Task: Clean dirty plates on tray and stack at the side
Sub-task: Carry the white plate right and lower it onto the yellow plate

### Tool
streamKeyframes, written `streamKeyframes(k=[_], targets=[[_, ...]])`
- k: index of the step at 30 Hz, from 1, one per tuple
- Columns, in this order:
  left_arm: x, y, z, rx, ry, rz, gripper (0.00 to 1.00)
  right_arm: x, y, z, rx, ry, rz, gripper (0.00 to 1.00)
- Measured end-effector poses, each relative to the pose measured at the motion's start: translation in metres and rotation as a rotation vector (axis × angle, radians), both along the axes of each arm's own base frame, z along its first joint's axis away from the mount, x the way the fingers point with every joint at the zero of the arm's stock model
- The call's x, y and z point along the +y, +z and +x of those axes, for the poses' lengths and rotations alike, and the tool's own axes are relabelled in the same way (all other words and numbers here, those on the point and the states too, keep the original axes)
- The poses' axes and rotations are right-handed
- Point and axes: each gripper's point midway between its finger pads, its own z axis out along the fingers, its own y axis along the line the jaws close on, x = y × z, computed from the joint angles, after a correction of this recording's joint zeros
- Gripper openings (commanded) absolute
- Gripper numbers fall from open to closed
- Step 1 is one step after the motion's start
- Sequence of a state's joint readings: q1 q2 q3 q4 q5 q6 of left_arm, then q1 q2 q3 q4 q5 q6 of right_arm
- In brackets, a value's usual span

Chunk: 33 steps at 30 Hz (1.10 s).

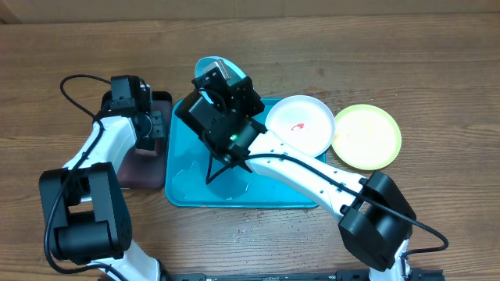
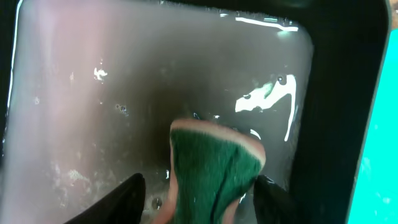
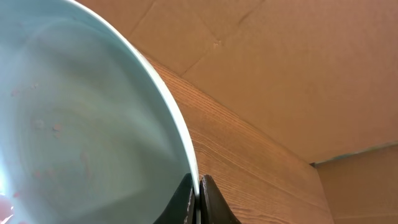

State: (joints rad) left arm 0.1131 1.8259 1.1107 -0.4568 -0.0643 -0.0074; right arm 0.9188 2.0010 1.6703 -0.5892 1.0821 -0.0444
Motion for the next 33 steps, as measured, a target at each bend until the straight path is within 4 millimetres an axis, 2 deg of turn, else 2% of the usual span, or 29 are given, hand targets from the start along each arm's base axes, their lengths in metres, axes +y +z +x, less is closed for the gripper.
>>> streamKeyframes(k=[7, 10, 20, 21, 22, 23, 33], targets=[[-0.0015, -0.0022, -0.0055, 0.023, 0.009, -0.012, 0.37, 0.0002, 0.0, -0.0001, 0.0, 0.001, 0.0, 0.04], [-0.0016, -0.0022, -0.0056, 0.023, 0.015, -0.015, 0.27, 0.0, -0.0001, 0.0, 0.0, 0.0, 0.0, 0.04], [-0.0022, -0.0077, -0.0072, 0.027, 0.014, -0.018, 0.21, 0.0, 0.0, 0.0, 0.0, 0.0, 0.0, 0.04], [-0.0022, -0.0082, -0.0072, 0.028, 0.014, -0.018, 0.18, 0.0, -0.0001, 0.0, 0.001, 0.0, 0.0, 0.04], [-0.0022, -0.0088, -0.0073, 0.028, 0.015, -0.018, 0.09, 0.0, -0.0001, 0.0, 0.0, 0.0, 0.0, 0.04], [-0.0022, -0.0092, -0.0076, 0.029, 0.018, -0.019, 0.04, 0.0, -0.0001, 0.0, 0.0, 0.0, 0.0, 0.04], [-0.0025, -0.0106, -0.0101, 0.039, 0.015, -0.019, 0.04, -0.0004, 0.0007, -0.0003, -0.002, -0.002, 0.006, 0.04]])
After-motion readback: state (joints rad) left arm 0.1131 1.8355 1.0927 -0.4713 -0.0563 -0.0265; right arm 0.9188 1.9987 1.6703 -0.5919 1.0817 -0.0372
